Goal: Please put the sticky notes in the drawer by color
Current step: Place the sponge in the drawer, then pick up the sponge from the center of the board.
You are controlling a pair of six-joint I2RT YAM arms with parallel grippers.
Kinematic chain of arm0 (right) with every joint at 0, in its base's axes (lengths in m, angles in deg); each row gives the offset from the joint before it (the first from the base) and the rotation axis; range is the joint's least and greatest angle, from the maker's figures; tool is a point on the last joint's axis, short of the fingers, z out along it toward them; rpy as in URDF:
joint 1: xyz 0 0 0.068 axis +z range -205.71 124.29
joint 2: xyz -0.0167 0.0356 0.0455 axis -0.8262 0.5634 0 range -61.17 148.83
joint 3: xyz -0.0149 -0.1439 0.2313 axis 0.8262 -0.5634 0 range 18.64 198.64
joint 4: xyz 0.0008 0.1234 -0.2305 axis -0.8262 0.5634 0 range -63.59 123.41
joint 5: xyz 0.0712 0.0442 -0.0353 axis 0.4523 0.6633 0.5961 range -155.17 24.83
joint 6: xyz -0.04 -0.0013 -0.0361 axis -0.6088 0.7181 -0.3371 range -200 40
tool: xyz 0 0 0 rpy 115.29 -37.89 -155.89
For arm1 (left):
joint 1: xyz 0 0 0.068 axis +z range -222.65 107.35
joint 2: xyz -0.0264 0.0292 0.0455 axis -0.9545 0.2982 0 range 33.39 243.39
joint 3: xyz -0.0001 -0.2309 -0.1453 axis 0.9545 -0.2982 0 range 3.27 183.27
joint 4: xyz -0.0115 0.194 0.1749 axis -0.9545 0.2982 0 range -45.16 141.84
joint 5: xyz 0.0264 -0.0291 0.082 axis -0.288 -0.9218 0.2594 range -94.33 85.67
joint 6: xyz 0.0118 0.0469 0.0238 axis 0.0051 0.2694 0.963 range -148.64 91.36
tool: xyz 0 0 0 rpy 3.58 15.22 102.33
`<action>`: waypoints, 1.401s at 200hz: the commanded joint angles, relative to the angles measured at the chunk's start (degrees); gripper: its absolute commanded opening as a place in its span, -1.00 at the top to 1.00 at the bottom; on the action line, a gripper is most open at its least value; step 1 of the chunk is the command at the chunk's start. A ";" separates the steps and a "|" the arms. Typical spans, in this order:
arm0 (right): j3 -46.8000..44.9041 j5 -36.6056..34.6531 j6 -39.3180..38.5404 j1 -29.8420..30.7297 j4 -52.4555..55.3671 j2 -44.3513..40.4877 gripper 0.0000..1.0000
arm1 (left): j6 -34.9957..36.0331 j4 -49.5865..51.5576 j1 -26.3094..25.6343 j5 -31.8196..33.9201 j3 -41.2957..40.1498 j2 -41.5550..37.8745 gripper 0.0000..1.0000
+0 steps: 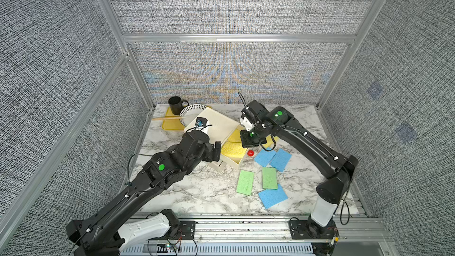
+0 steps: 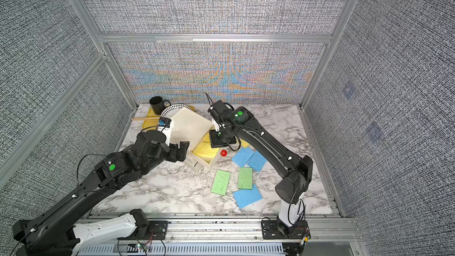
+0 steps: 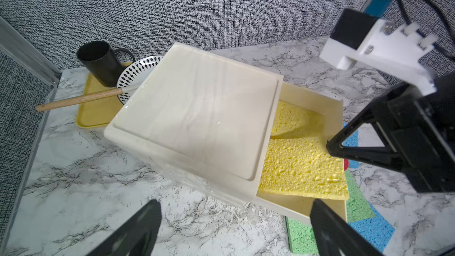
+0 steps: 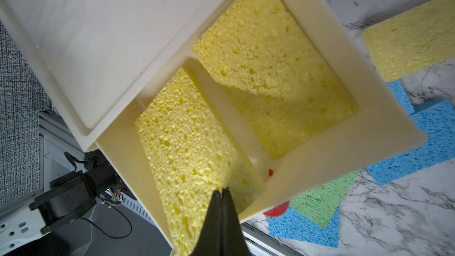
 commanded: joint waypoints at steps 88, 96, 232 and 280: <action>0.27 1.12 1.22 0.78 -4.38 -1.50 0.94 | 0.20 1.85 0.36 0.35 0.37 0.32 -0.92; 0.38 -1.49 1.20 -0.31 -4.12 -3.24 0.83 | 0.18 1.96 0.36 0.07 0.20 0.32 -0.93; -22.28 12.64 3.40 -37.13 -25.79 6.70 -0.39 | 0.30 0.94 0.45 -3.93 5.19 8.94 -0.96; -18.42 12.00 7.05 -36.16 -26.42 15.21 -0.33 | 3.00 1.20 0.52 -3.60 7.25 12.30 -0.96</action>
